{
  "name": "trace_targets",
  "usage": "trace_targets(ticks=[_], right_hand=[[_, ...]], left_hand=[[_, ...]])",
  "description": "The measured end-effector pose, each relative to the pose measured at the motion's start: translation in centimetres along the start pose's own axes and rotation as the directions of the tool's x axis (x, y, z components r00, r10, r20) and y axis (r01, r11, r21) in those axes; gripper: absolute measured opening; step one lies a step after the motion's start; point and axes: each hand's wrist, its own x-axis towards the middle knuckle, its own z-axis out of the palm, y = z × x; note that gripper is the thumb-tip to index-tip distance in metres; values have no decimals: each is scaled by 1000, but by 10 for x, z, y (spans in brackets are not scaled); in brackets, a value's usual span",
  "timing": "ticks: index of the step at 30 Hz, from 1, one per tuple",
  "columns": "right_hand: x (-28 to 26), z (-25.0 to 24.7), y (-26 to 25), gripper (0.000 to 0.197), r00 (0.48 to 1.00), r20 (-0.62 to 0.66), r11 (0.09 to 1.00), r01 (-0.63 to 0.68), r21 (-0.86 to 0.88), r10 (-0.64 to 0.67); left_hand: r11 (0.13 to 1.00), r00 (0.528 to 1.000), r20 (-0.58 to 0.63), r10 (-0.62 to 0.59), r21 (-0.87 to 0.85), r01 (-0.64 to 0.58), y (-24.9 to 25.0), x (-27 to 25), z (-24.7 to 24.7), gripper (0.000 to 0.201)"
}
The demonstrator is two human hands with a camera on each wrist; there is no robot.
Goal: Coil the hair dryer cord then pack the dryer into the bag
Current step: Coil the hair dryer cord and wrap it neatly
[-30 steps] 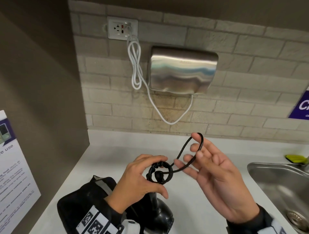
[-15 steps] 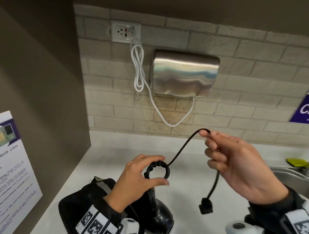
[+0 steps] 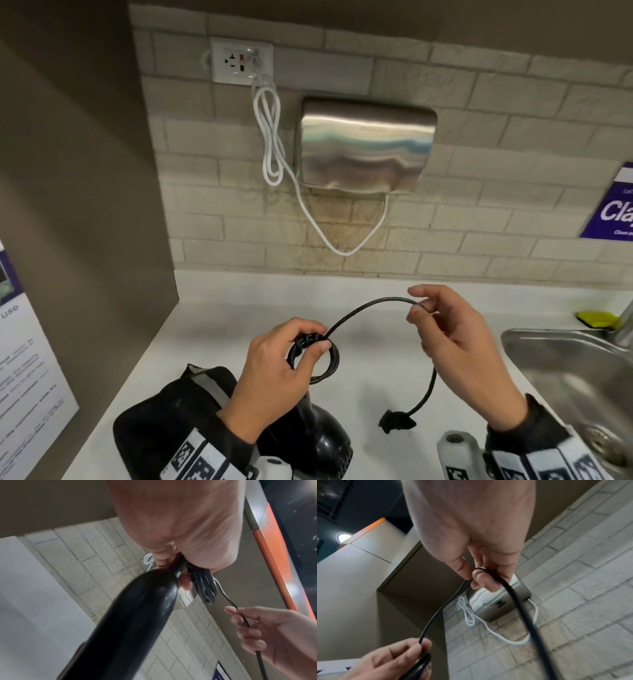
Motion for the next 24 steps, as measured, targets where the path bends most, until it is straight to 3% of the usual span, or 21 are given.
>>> trace_targets(ticks=[6, 10, 13, 17, 24], right_hand=[[-9, 22, -3, 20, 932, 166, 924, 349, -155, -323], [-1, 34, -7, 10, 894, 163, 870, 445, -213, -418], [7, 44, -2, 7, 926, 143, 910, 373, -184, -350], [4, 64, 15, 15, 983, 151, 993, 95, 75, -105], [-30, 98, 28, 28, 980, 189, 951, -113, 288, 60]], left_hand=[[994, 999, 1, -47, -103, 47, -3, -1, -2, 12], [986, 998, 39, -50, -159, 55, -1, -4, -3, 12], [972, 997, 47, -61, -226, 71, 2, -7, -2, 17], [950, 996, 12, -89, -299, 89, 4, -11, -1, 19], [935, 994, -62, -87, -349, 60, 3, -14, 4, 16]])
